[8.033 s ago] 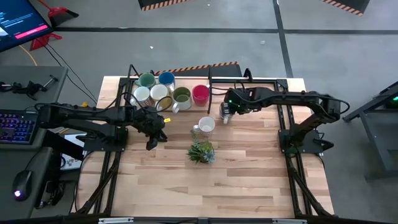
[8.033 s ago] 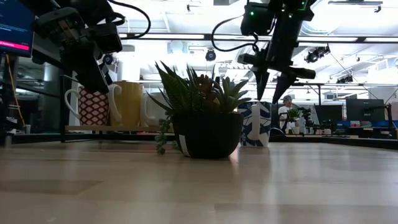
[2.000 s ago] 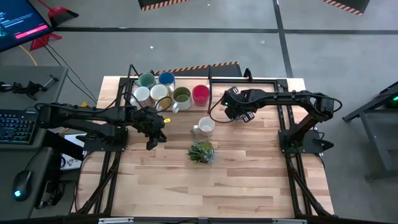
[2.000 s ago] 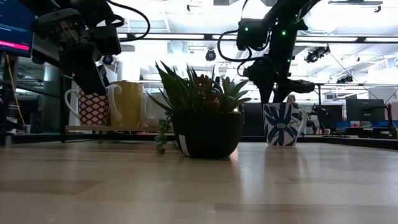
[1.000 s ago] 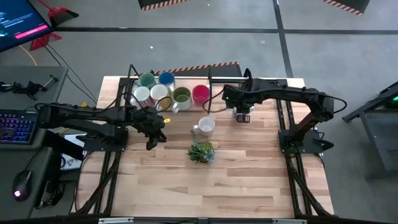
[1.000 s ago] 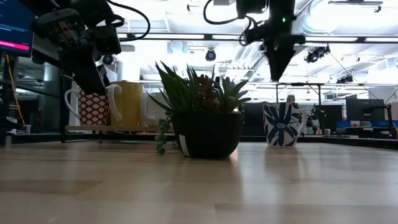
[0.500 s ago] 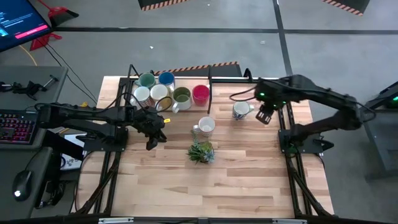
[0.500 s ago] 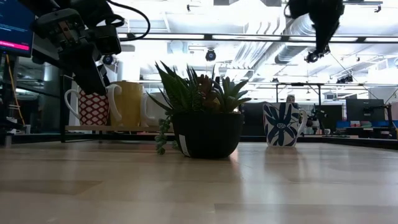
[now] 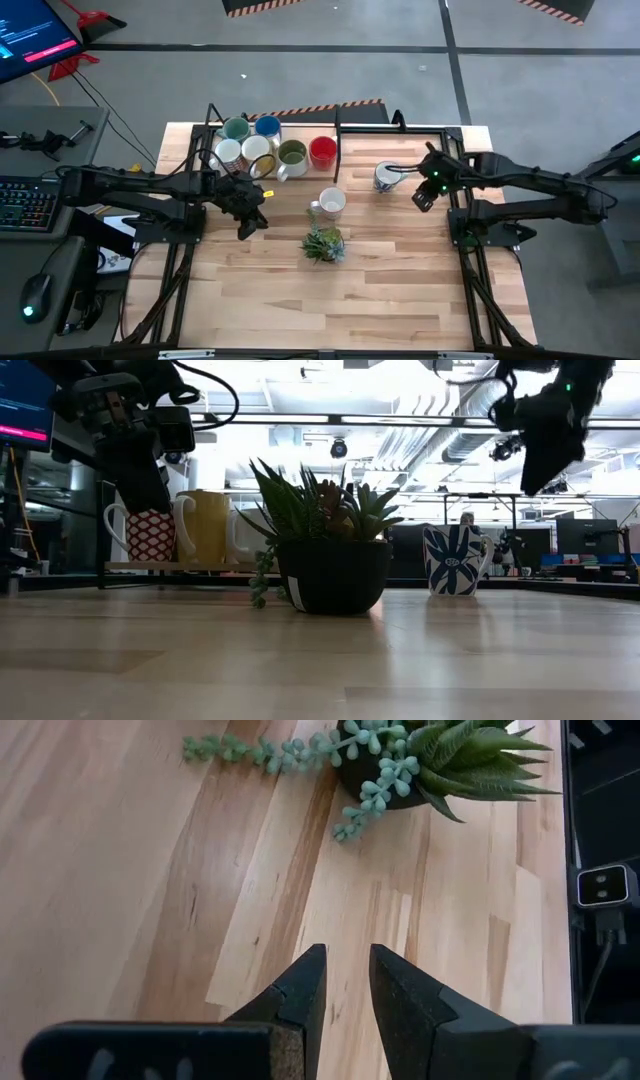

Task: Place coffee mugs
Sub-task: Put the blue patterned mug on the shelf

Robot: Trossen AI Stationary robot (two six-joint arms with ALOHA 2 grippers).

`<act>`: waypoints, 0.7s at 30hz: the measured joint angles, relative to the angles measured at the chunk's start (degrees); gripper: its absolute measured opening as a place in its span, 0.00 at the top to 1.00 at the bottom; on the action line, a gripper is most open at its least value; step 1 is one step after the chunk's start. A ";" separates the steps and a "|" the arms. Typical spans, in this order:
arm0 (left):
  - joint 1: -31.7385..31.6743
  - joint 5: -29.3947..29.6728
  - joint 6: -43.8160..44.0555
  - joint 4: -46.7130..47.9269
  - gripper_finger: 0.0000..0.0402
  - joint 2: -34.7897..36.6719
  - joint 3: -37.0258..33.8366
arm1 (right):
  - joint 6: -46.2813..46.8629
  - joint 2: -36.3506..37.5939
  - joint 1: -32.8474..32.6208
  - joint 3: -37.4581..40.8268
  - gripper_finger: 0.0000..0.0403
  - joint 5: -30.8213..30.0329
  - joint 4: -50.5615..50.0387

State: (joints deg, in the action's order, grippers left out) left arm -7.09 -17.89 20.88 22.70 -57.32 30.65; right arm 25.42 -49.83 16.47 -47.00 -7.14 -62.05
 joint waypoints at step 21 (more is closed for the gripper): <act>-0.02 0.78 -0.52 -0.15 0.82 0.00 0.00 | 6.65 -0.21 -0.02 8.41 0.70 8.10 32.58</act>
State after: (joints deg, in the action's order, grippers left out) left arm -7.11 -17.11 20.36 22.55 -57.32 30.65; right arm 32.07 -50.04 16.45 -38.59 0.95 -29.47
